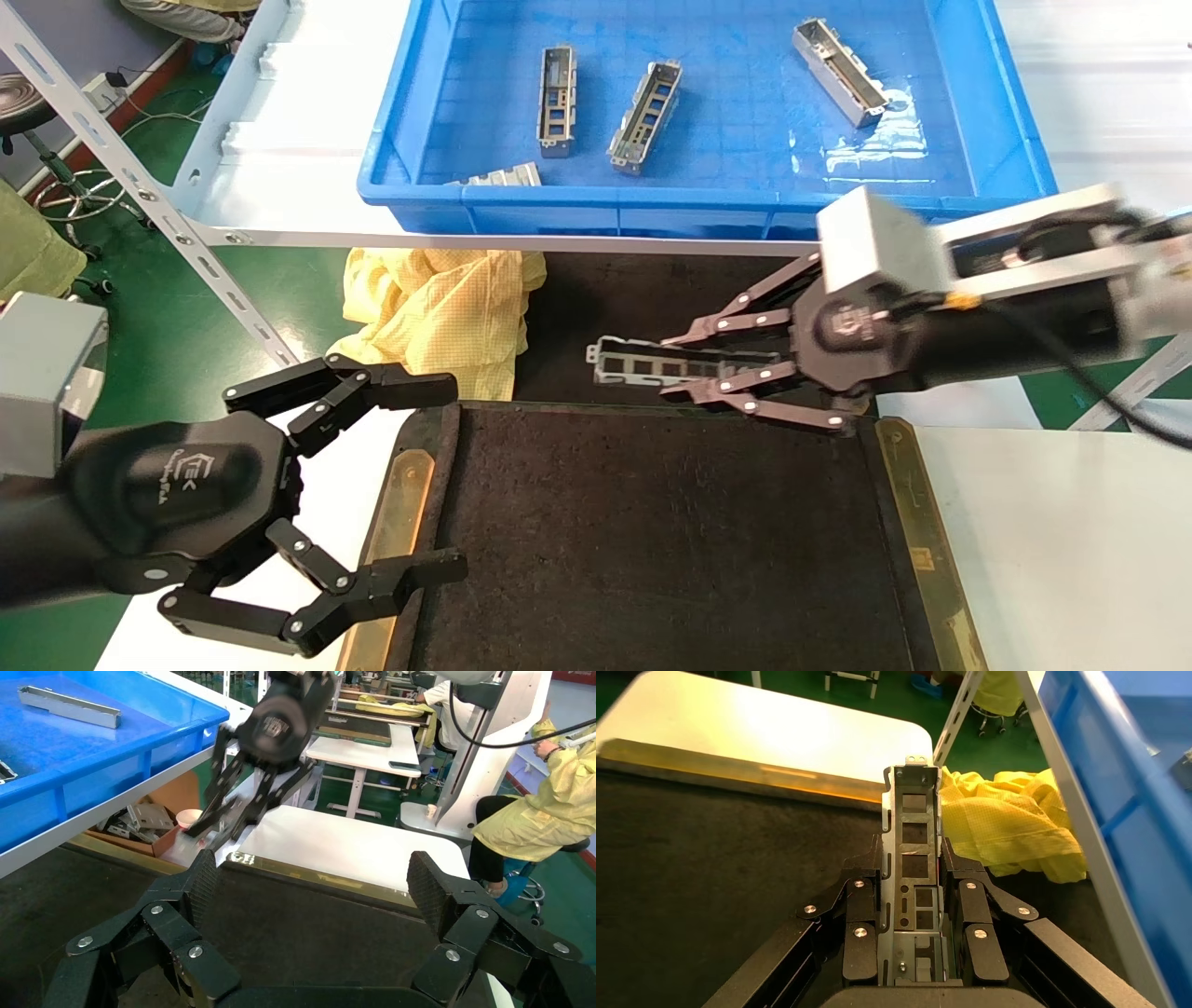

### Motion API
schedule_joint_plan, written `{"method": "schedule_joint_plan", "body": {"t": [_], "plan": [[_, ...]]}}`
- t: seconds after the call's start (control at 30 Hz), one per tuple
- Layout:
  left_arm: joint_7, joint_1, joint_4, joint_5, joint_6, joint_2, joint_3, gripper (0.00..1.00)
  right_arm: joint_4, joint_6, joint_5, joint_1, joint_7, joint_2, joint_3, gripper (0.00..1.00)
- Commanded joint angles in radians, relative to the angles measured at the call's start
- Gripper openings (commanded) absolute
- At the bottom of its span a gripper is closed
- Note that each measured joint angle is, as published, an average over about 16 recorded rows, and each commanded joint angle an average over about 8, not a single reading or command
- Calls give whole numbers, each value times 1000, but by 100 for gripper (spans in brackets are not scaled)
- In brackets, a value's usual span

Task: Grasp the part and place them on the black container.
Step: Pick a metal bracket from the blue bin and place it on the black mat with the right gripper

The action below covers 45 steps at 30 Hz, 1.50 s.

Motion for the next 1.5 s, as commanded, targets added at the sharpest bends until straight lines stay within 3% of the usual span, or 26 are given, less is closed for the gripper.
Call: {"method": "schedule_joint_plan", "body": {"t": [0.03, 0.43, 0.73, 1.0, 1.5], "plan": [[0, 0, 0, 0, 0, 0, 0, 100, -21, 13, 6, -16, -32, -19, -14, 0], [0, 0, 0, 0, 0, 0, 0, 100, -202, 165, -42, -123, -251, -223, -39, 0], [0, 0, 0, 0, 0, 0, 0, 100, -321, 255, -46, -195, -331, -352, -45, 0], [0, 0, 0, 0, 0, 0, 0, 100, -348, 311, -32, -243, -345, -388, -50, 0], [0, 0, 0, 0, 0, 0, 0, 100, -242, 414, 3, -305, -266, -398, -111, 0]]}}
